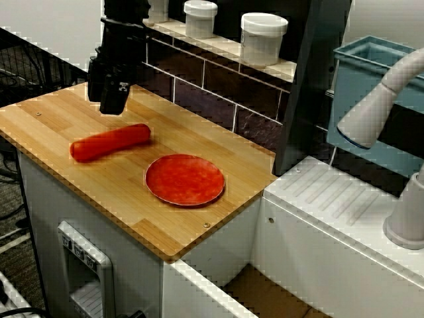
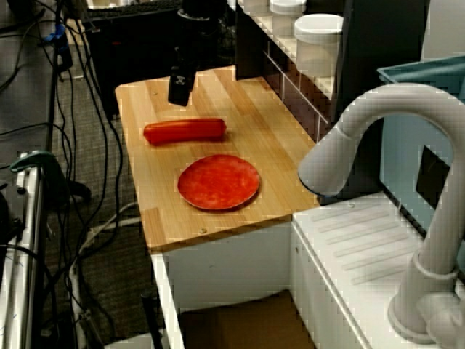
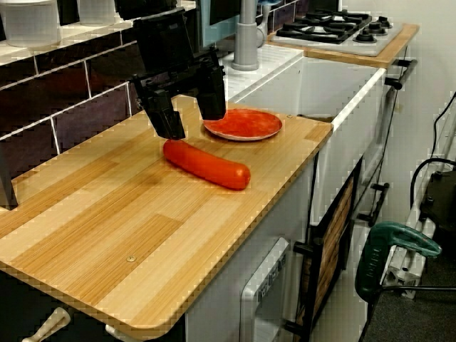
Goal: Put the object on the plate
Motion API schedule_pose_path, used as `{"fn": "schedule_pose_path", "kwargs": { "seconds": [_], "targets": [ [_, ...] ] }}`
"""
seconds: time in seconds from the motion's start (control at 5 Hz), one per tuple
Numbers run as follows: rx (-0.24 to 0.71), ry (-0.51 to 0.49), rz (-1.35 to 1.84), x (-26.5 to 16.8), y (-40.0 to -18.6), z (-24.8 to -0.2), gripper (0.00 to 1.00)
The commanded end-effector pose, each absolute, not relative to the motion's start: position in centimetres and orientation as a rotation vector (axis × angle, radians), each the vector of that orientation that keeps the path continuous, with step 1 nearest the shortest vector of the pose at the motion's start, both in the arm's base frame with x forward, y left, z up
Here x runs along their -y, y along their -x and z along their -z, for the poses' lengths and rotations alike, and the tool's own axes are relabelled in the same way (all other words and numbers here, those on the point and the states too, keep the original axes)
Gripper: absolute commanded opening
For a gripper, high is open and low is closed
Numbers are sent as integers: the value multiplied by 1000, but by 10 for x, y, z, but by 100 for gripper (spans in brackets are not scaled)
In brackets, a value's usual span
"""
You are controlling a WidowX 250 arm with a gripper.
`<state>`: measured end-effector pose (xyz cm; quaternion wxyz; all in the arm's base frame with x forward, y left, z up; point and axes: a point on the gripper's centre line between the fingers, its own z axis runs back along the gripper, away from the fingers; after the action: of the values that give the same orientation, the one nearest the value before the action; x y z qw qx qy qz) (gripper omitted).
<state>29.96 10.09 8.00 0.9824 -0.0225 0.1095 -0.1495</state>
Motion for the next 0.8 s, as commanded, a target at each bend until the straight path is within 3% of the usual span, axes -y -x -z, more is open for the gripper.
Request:
{"fn": "schedule_pose_path", "kwargs": {
  "seconds": [0.0,0.6],
  "targets": [
    [-65,-15,174,-107,-309,-74,100],
    [-18,-19,125,-112,-296,-64,100]
  ]
}}
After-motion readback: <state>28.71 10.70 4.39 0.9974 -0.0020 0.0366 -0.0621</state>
